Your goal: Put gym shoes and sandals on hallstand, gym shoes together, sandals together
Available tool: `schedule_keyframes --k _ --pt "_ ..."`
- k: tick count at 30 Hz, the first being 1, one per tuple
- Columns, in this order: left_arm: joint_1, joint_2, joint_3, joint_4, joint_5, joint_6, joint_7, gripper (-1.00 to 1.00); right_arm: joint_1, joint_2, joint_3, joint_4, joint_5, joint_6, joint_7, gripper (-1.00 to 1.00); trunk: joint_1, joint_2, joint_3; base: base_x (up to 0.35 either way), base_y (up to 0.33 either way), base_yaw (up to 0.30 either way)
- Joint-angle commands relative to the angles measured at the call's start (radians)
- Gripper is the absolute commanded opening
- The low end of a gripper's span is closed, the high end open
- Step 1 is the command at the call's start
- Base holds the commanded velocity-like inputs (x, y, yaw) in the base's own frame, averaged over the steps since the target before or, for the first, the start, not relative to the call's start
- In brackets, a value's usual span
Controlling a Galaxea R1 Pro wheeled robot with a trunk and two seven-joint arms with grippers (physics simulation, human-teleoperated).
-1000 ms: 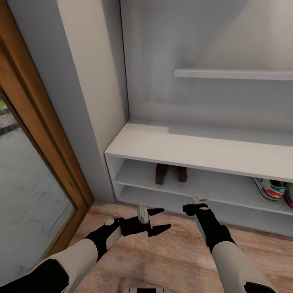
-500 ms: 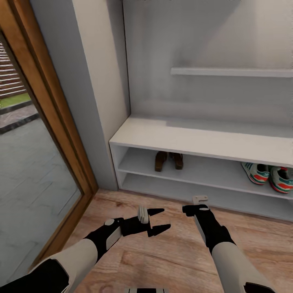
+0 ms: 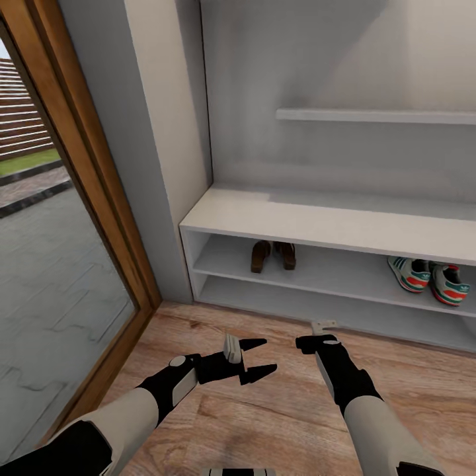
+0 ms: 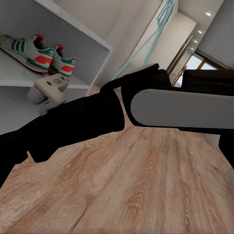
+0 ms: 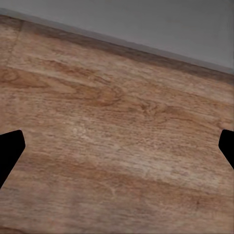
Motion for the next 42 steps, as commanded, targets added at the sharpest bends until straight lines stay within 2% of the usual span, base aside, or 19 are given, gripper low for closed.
schedule_keyframes --k 1,10,28,42 --pt "-0.001 0.000 -0.008 0.001 0.009 -0.006 -0.001 1.00 0.000 0.001 -0.003 -0.001 0.004 0.004 0.000 1.00 0.000 0.000 -0.001 -0.002 0.000 0.000" --pt "-0.001 0.004 -0.007 0.003 0.009 -0.006 0.001 1.00 0.000 0.001 -0.004 -0.003 0.005 0.004 -0.002 1.00 0.000 0.000 -0.001 -0.153 0.000 -0.050" --pt "-0.001 0.006 -0.007 0.004 0.009 -0.006 0.001 1.00 0.000 0.002 -0.004 -0.001 0.005 0.004 -0.003 1.00 0.000 0.000 0.003 -0.042 0.000 -0.285" --pt "-0.001 0.012 -0.006 0.006 0.011 -0.006 0.003 1.00 0.000 0.001 -0.003 0.002 0.005 0.004 0.003 1.00 -0.007 0.003 0.061 0.000 0.000 -0.300"
